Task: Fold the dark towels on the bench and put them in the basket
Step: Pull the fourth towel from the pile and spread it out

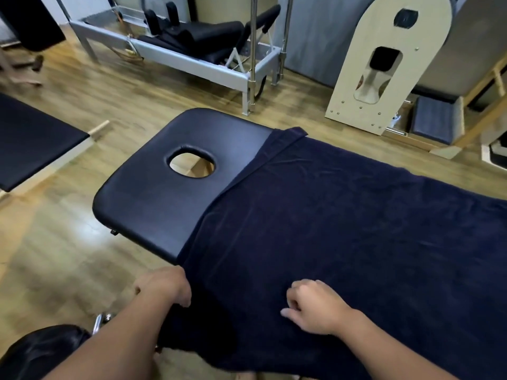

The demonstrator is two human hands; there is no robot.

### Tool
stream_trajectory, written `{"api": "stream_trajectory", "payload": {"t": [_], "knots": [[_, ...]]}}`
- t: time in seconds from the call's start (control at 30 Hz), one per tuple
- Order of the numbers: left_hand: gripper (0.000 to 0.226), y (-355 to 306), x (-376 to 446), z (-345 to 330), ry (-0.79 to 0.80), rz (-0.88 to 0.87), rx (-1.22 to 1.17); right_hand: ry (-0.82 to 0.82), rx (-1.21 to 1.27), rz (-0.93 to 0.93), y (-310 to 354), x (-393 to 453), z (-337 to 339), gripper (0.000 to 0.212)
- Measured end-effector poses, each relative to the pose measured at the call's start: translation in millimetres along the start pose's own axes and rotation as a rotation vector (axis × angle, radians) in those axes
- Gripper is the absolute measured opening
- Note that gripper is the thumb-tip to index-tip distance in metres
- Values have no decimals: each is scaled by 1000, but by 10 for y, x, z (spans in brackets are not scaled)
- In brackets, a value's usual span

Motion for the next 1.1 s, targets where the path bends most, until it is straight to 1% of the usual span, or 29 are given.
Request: {"api": "stream_trajectory", "payload": {"t": [0.03,0.07,0.1,0.13,0.17,0.2,0.23,0.3,0.33,0.43,0.53,0.6,0.77,0.87,0.93,1.03,1.1], "knots": [[44,-89,-30,97,-97,-33,-5,-23,29,-16,-35,-8,30,29],[43,-234,-75,216,-216,-108,0,-74,48,-56,-103,-8,66,30],[42,-435,-117,314,-324,-218,28,-132,46,-123,-215,-14,92,32],[43,-657,-162,353,-391,-341,64,-182,32,-207,-350,-29,104,34],[47,-889,-197,332,-396,-470,80,-210,19,-305,-516,-62,93,37],[54,-1090,-233,273,-338,-569,82,-212,15,-401,-679,-103,65,40],[63,-1246,-236,172,-242,-623,84,-186,27,-485,-828,-146,19,43],[79,-1488,-182,-10,-85,-608,124,-103,96,-625,-1126,-259,-102,53],[85,-1598,-150,-77,-55,-592,151,-64,135,-683,-1269,-323,-167,59],[95,-1893,-46,-169,-79,-574,190,10,205,-780,-1574,-470,-268,74],[98,-2197,70,-94,-121,-563,170,32,207,-787,-1723,-434,-252,84],[102,-2409,141,-17,-111,-552,169,38,186,-770,-1778,-315,-198,88],[96,-2965,321,279,-89,-546,123,23,176,-735,-2086,185,55,93],[108,-3206,450,413,-82,-552,171,17,169,-722,-2358,521,285,96],[108,-3334,569,503,-103,-566,185,18,152,-718,-2532,720,442,102],[91,-3535,737,725,-189,-631,149,-1,150,-727,-2756,982,690,112],[85,-3665,914,955,-241,-645,28,-1,165,-745,-2897,1187,852,121]]}}
Point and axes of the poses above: each hand's wrist, its own x-axis towards the middle knuckle, its own z-axis out of the back of the hand, y = z × x, the point moved 7 cm from there along x, towards the middle knuckle, and after that the axes turned 14 degrees about -x, right-handed, at the moved point
